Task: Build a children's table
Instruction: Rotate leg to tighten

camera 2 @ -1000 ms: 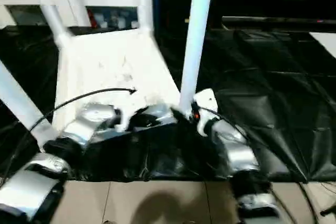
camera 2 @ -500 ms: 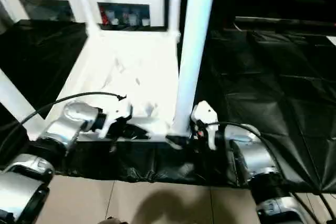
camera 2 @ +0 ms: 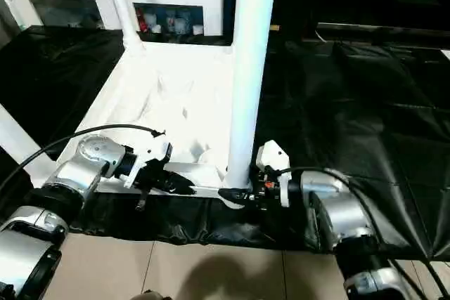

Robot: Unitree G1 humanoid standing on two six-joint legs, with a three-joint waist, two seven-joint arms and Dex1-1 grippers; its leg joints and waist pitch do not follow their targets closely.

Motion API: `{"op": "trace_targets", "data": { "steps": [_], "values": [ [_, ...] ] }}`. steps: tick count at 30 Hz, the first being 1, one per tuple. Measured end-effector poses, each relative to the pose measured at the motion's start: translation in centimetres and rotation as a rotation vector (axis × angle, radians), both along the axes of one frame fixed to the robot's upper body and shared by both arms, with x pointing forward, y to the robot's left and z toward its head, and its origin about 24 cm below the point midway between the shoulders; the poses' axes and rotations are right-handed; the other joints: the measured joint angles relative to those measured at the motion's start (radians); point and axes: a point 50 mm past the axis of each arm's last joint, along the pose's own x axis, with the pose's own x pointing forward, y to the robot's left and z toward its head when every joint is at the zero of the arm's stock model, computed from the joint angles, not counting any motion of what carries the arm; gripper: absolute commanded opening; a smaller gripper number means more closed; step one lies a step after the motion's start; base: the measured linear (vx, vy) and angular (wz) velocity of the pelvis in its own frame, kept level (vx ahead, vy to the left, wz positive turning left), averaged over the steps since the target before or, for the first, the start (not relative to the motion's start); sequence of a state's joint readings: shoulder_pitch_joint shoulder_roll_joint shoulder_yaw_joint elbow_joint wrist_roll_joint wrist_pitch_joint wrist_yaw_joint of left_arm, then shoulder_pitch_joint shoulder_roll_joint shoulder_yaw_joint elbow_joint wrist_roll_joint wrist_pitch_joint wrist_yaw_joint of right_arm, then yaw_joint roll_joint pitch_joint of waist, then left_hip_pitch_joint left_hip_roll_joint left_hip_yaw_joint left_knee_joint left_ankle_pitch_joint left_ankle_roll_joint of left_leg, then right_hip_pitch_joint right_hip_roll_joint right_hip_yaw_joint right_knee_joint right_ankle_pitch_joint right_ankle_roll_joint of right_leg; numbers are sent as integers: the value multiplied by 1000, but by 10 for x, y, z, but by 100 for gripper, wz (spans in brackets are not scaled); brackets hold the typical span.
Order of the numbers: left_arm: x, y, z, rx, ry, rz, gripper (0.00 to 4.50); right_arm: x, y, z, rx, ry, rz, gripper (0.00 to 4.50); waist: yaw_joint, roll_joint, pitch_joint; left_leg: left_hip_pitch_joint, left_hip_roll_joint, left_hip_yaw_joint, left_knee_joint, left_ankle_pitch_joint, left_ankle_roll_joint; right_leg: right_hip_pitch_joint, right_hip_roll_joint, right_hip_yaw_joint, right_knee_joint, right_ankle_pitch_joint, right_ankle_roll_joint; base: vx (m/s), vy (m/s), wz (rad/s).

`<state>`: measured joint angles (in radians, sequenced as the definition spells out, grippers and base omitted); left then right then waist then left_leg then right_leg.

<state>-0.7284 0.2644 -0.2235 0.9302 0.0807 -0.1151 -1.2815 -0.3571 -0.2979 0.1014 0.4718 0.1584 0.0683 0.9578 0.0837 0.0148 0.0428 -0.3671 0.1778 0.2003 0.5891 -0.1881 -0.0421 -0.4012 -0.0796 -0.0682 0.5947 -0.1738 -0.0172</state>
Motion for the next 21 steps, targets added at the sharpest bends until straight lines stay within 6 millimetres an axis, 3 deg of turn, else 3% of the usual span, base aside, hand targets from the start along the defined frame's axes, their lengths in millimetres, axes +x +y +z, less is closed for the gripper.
{"op": "trace_targets", "data": {
  "steps": [6, 10, 11, 12, 14, 16, 21],
  "values": [
    [8, -27, -3, -5, -40, 153, 0, 16, 6, -5, 20, -18, -356, 266, -29, 0, -1, 3, -1, -1, -1, 0, 0, 2, 0, 1, -1, -2, 4, 0, 0, 0],
    [9, -41, -4, -7, -53, 210, 0, 23, 8, -6, 3, -31, -485, 266, -36, 4, -3, 3, -2, -1, -1, 0, 0, 3, 0, 1, -1, -2, 4, 0, 0, 0],
    [10, -43, -5, -7, -56, 224, 0, 25, 11, -6, 3, -35, -518, 322, -38, 4, -4, 3, -2, -1, -1, 0, 0, 3, 0, 1, -1, -2, 4, 0, 0, 0],
    [10, -46, -5, -8, -60, 236, 0, 27, 13, -6, -4, -46, -556, 336, -40, 6, -5, 3, -2, -1, -1, 0, 0, 3, 0, 1, -1, -2, 4, 0, 0, 0],
    [9, -50, -5, -9, -70, 241, 0, 28, 17, -6, -18, -59, -581, 336, -44, 7, -6, 2, -2, -1, -1, 0, 0, 3, 0, 1, -2, -2, 5, 0, 0, 0],
    [9, -50, -5, -10, -75, 237, 0, 28, 17, -6, -19, -64, -584, 381, -46, 7, -6, 2, -2, -1, -1, 0, 0, 3, 0, 1, -2, -3, 5, 0, 0, 0],
    [7, -47, -4, -13, -92, 202, 0, 27, 12, -4, -9, -68, -499, 391, -46, 7, -6, 0, -2, -1, -1, 0, 0, 1, 0, 1, -2, -2, 4, 0, 0, 0]
  ]
}}
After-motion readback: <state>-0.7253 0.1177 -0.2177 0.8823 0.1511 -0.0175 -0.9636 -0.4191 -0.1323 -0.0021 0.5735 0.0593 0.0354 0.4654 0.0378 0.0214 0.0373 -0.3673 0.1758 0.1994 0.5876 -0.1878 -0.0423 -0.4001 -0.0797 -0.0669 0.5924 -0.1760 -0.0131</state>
